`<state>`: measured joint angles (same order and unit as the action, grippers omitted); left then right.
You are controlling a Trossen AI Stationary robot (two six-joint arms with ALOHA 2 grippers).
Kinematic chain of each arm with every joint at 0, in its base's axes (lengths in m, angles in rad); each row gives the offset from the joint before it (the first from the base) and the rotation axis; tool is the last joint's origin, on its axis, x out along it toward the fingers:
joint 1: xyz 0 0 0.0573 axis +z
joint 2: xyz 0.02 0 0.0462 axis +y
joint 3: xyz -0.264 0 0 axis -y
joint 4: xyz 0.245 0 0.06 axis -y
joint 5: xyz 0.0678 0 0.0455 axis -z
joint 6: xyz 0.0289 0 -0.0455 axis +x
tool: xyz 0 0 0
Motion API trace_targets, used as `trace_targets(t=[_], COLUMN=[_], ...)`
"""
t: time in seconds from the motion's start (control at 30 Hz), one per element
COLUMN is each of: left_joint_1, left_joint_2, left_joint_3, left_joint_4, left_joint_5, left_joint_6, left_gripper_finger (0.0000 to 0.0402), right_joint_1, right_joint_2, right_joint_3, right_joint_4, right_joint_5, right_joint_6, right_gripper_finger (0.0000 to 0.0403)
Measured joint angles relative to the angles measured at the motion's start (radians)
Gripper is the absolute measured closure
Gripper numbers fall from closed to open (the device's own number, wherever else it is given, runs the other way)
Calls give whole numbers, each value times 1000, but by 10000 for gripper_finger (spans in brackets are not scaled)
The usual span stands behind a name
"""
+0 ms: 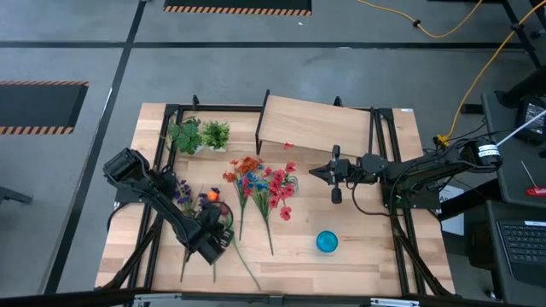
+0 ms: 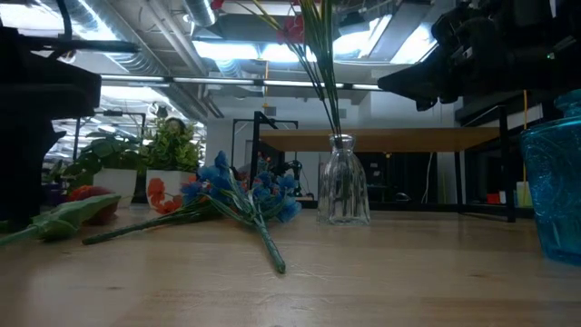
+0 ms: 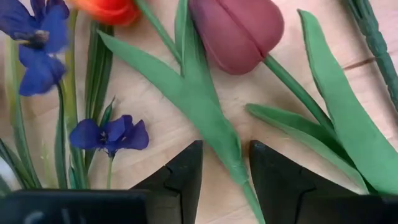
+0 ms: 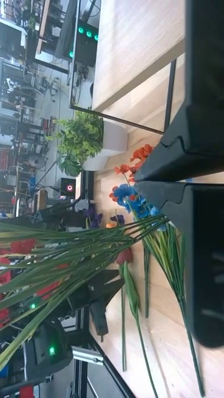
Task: Pick and place flowers into a vace then onto a shelf
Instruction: Put the orange tulip into the transparent vase
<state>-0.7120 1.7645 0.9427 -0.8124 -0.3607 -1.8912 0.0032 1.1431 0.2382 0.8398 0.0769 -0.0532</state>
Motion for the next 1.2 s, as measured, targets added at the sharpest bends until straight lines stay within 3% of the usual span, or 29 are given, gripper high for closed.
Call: trace_targets(t=[0.3, 0.53, 0.7, 0.9, 1.2], left_joint_1=[-1, -12, -35, -63, -93], left_joint_2=[27, -13, -38, -60, -167], left_joint_3=[0, -5, -6, -6, -5], left_joint_4=[-2, -12, -63, -99, -109], left_joint_5=[1, 5, 11, -75, -216], left_joint_6=[-10, -62, -113, -159, -45], left_gripper_finger=[313, 390, 395, 396, 397], right_joint_1=[0, 0, 0, 0, 0], right_joint_2=[0, 0, 0, 0, 0], right_joint_3=[0, 0, 0, 0, 0], right_joint_4=[0, 0, -7, -8, -8], right_joint_5=[0, 0, 0, 0, 0], right_joint_6=[0, 0, 0, 0, 0], right_gripper_finger=[392, 392, 392, 392, 392])
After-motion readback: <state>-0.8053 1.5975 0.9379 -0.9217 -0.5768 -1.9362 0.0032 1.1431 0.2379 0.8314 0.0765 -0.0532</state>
